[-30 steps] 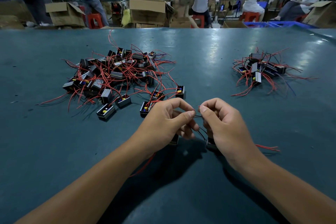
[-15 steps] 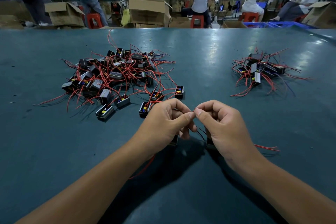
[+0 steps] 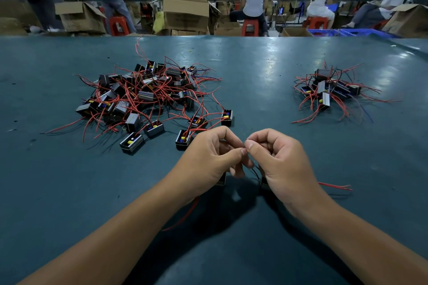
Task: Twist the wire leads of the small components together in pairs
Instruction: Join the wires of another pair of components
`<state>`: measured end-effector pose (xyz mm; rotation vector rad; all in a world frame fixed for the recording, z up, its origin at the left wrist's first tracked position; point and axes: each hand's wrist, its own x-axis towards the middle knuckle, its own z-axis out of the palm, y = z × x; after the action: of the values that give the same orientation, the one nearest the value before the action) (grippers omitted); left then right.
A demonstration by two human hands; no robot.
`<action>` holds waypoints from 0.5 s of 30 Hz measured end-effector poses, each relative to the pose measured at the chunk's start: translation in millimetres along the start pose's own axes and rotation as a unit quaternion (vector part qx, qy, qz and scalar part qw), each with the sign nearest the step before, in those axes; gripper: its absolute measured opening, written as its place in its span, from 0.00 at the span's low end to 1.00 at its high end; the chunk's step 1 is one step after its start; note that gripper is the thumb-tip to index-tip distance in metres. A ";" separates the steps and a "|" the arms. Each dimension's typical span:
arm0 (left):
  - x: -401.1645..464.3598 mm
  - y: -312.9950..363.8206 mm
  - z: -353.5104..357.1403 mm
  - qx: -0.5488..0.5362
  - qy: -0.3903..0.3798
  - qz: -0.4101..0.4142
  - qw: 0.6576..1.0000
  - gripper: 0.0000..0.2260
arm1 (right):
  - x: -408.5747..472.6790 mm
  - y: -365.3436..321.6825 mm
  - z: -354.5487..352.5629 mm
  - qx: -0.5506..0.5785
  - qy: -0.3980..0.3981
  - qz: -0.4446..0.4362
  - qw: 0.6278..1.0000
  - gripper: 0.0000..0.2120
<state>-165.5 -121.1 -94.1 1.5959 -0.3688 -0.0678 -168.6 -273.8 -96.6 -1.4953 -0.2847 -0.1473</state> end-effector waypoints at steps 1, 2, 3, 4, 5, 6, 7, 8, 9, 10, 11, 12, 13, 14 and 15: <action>-0.3 0.1 0.1 -0.002 -0.002 0.000 1.000 0.03 | 0.0 0.6 0.1 0.003 0.002 0.002 1.000 0.06; -0.6 0.3 0.2 -0.003 -0.002 -0.001 1.000 0.03 | 0.2 0.8 0.4 0.007 0.006 0.003 1.000 0.07; -0.7 0.7 0.3 -0.005 -0.001 -0.002 1.000 0.04 | 0.3 1.0 0.6 0.010 0.009 0.003 1.000 0.07; -0.9 1.1 0.6 -0.007 0.001 -0.003 1.000 0.04 | 0.3 0.9 1.0 0.013 0.012 0.003 1.000 0.07; -1.1 1.5 1.0 -0.008 0.002 -0.003 1.000 0.04 | 0.5 1.0 1.2 0.017 0.014 0.002 1.000 0.07; -1.2 1.9 1.7 -0.008 0.002 -0.003 1.000 0.04 | 0.4 0.8 1.3 0.018 0.014 0.001 1.000 0.07; -1.3 2.2 2.6 -0.006 0.001 -0.004 1.000 0.04 | 0.3 0.7 1.6 0.018 0.014 0.000 1.000 0.07; -1.6 2.7 3.4 -0.003 -0.001 -0.005 1.000 0.04 | 0.2 0.5 1.9 0.018 0.014 0.000 1.000 0.08; -1.5 3.2 4.4 0.003 -0.001 -0.004 1.000 0.04 | 0.2 0.4 2.1 0.018 0.014 0.000 1.000 0.08; -1.6 3.7 5.0 0.007 -0.001 -0.004 1.000 0.04 | 0.1 0.3 1.8 0.017 0.014 0.001 1.000 0.08; -1.9 4.3 5.3 0.011 -0.001 -0.002 1.000 0.04 | 0.3 0.3 1.9 0.014 0.013 0.001 1.000 0.08; -2.2 4.8 5.4 0.014 -0.001 -0.001 1.000 0.04 | 0.0 0.1 1.7 0.011 0.012 0.001 1.000 0.08; -2.5 5.3 5.4 0.017 -0.001 0.000 1.000 0.04 | -0.3 0.0 1.5 0.007 0.011 0.000 1.000 0.08; -2.8 5.6 5.3 0.020 -0.001 0.000 1.000 0.04 | -0.5 -0.1 1.6 0.003 0.011 -0.001 1.000 0.09; -3.2 5.9 5.4 0.021 -0.001 -0.002 1.000 0.04 | -0.6 -0.1 1.6 0.001 0.010 -0.002 1.000 0.09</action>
<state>-171.0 -125.5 -89.2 1.6373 -0.3717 -0.0657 -169.4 -272.3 -96.6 -1.4894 -0.2716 -0.1656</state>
